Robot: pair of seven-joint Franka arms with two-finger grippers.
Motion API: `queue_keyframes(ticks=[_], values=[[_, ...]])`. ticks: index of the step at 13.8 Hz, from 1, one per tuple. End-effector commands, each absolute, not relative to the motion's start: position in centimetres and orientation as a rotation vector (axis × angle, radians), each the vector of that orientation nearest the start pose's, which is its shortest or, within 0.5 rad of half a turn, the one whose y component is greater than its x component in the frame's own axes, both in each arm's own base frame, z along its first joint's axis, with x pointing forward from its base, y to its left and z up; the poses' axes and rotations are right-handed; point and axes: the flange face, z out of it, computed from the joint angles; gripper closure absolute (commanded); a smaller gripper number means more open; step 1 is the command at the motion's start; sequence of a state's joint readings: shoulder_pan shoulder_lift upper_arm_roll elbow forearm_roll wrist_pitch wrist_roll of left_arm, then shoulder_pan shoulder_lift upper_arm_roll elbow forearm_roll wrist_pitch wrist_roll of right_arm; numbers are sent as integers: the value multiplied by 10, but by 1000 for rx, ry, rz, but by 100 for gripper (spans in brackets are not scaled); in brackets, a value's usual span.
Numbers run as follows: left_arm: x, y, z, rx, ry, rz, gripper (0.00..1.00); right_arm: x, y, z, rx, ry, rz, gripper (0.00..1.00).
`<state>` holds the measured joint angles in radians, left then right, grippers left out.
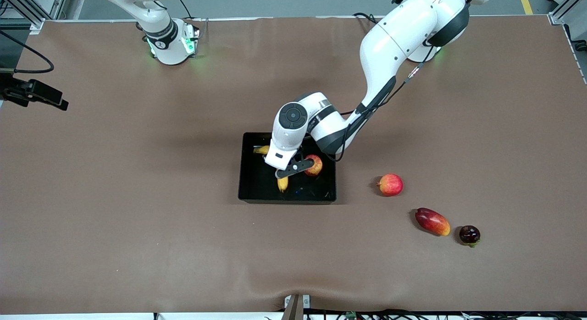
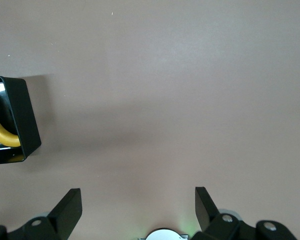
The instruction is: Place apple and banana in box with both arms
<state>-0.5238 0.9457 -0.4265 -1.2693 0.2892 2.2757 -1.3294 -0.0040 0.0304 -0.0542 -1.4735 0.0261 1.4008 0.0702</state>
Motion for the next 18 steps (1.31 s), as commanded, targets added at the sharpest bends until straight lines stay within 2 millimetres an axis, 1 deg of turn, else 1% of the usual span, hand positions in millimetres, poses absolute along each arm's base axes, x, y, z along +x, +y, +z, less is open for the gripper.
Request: queue_keyframes(ticks=[1,2,3,4,5,6,7,8,9,10,12,13,14,15,17,18], values=[[533,-554,256,-3269,-645,-10,0,543,-41,651,-3115,250,139,0],[547,-540,280,-3258,-677,-36,0,542,-52,652,-3110,283,136,0],[562,-520,301,-3230,-707,-45,0,541,-56,658,-3108,292,117,0],[577,-496,332,-3211,-739,-65,0,541,-54,668,-3111,288,84,0],[592,-469,366,-3195,-745,-106,0,541,-48,675,-3115,269,62,0],[605,-438,407,-3190,-706,-150,0,541,-46,675,-3116,264,60,0],[616,-402,435,-3167,-695,-141,0,540,-45,676,-3112,263,57,0],[624,-367,457,-3126,-706,-115,0,540,-47,676,-3102,262,64,0],[628,-332,472,-3070,-711,-75,0,536,-50,672,-3094,278,120,0],[631,-304,473,-3012,-684,-47,0,535,-52,668,-3082,285,153,0],[630,-257,476,-2916,-542,39,0,541,-52,657,-3076,287,179,0],[633,-231,493,-2904,-507,20,0,547,-44,649,-3081,263,204,0],[638,-201,512,-2915,-463,0,0,551,-37,643,-3092,245,219,0],[637,-172,527,-2918,-406,15,0,556,-34,637,-3089,235,224,0],[629,-124,551,-2895,-355,50,0,564,-38,636,-3100,247,137,0],[624,-104,565,-2904,-316,40,0,569,-42,629,-3100,258,103,0]])
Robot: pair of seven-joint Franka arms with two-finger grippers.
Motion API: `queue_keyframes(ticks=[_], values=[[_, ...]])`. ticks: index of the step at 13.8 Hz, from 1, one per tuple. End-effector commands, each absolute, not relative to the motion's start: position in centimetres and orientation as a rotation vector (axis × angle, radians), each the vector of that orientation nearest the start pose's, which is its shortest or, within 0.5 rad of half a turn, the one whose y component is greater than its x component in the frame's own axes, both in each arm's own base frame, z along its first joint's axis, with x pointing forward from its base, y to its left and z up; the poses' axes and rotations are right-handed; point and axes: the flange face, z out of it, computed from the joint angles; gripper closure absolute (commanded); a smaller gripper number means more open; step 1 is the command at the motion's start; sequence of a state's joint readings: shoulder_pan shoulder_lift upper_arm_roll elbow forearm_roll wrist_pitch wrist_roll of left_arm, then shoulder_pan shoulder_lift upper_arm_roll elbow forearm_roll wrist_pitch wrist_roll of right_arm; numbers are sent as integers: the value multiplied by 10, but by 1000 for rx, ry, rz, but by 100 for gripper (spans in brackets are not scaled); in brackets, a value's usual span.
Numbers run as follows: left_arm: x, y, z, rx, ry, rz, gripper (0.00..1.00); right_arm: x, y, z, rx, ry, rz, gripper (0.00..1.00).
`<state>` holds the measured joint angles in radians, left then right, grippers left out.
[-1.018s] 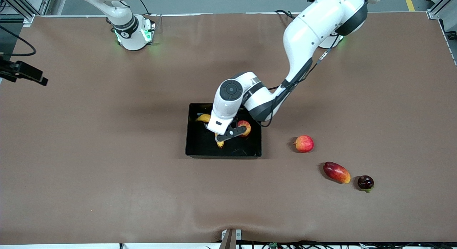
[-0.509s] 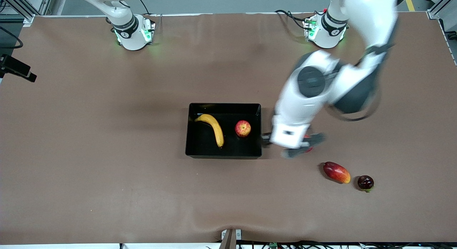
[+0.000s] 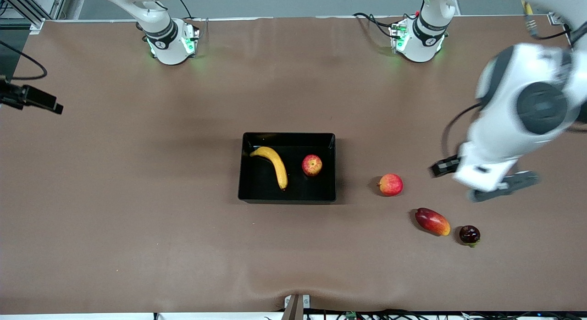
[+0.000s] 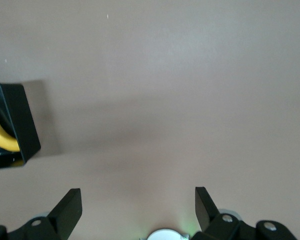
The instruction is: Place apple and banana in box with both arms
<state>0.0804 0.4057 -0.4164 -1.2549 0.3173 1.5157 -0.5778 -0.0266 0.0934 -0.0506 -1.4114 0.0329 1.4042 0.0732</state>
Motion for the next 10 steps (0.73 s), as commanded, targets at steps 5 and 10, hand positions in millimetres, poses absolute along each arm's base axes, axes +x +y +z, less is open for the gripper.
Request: queue_keyframes(ticks=[5,10], values=[[589,-51,612,-3014,-171,32,0,562,-38,633,-3094,247,100,0],[543,-32,616,-3065,-90,-16,0,542,-22,643,-3093,203,115,0]])
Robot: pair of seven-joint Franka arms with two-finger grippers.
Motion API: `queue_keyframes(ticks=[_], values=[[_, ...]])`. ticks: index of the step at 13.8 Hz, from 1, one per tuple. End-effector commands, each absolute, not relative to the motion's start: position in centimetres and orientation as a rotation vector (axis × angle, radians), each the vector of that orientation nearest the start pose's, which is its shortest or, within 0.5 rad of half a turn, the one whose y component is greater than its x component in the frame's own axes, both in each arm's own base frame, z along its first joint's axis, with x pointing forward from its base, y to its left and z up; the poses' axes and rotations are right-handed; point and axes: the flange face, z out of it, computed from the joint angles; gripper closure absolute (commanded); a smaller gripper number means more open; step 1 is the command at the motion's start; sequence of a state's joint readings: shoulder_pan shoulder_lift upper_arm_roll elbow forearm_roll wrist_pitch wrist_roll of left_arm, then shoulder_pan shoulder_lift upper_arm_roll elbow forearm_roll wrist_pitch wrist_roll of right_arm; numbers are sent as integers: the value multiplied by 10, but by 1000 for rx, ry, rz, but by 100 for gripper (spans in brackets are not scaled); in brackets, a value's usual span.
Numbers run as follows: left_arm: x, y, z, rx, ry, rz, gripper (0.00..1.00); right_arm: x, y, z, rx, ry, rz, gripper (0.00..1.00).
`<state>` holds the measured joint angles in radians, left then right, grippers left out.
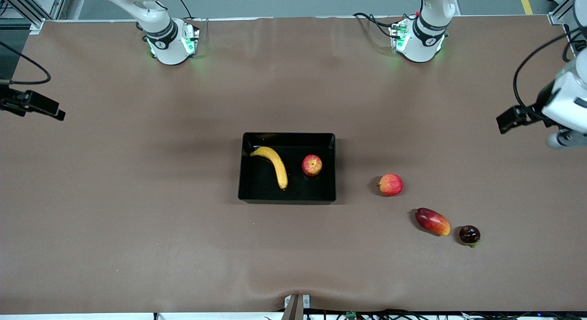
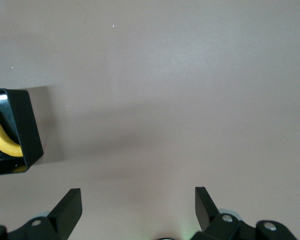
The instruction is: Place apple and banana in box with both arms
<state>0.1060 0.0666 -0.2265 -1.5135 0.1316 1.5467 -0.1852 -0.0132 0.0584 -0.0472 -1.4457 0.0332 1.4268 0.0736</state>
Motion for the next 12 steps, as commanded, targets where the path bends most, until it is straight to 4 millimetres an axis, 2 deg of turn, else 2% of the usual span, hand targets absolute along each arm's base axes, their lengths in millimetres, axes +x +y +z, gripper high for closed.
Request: queue_keyframes(ticks=[1,2,4,6,9,12], values=[[534,-29,620,-3088,-107,-22,0,538,-18,647,-3094,188,106,0],[530,-25,623,-3101,-120,-29,0,534,-20,644,-3093,193,108,0],[529,-29,627,-3129,-148,-28,0,527,-28,637,-3087,218,96,0],[527,-35,632,-3128,-185,-35,0,525,-28,637,-3084,220,103,0],[524,-55,632,-3125,-178,-27,0,527,-27,639,-3083,217,101,0],[525,-57,636,-3124,-159,-13,0,526,-29,647,-3084,208,95,0]])
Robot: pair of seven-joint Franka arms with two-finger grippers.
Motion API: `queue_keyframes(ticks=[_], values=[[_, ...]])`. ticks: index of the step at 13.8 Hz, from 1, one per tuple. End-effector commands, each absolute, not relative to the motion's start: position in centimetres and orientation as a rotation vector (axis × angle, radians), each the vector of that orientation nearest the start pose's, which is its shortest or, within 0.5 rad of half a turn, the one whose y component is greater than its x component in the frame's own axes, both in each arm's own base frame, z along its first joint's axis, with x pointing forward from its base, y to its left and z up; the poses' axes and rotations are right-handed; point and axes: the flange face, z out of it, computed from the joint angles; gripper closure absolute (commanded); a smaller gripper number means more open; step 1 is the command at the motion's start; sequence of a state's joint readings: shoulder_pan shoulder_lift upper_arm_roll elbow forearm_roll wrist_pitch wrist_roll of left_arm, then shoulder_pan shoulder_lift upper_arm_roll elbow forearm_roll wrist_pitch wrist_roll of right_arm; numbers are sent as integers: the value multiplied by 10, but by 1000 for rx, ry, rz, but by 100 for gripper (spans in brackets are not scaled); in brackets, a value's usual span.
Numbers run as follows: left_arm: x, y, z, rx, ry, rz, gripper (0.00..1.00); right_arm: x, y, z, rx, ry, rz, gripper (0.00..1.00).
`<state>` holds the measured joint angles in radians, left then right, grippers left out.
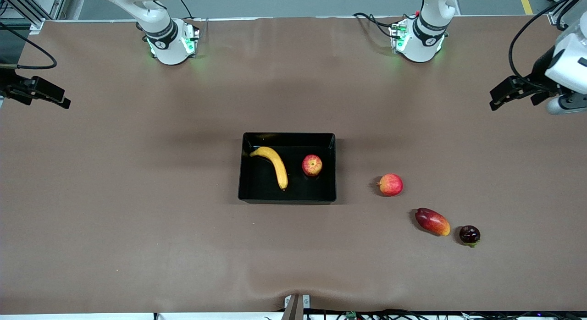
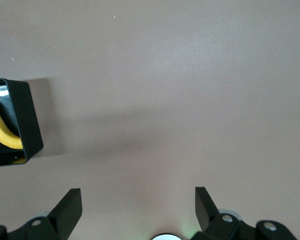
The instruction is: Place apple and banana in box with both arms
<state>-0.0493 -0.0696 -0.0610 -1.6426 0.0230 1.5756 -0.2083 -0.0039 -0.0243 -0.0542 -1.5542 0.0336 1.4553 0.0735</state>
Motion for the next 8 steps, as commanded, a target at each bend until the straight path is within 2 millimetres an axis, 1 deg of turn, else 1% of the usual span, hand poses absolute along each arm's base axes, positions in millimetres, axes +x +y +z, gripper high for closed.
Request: queue_keyframes(ticks=[1,3,6,8], values=[[527,-58,642,-3126,-161,-32,0,525,-29,648,-3082,208,102,0],[525,-55,652,-3126,-171,-32,0,522,-29,646,-3080,209,142,0],[522,-54,650,-3108,-174,12,0,523,-30,647,-3082,216,138,0],[524,-54,647,-3108,-174,22,0,522,-30,647,-3081,223,143,0]])
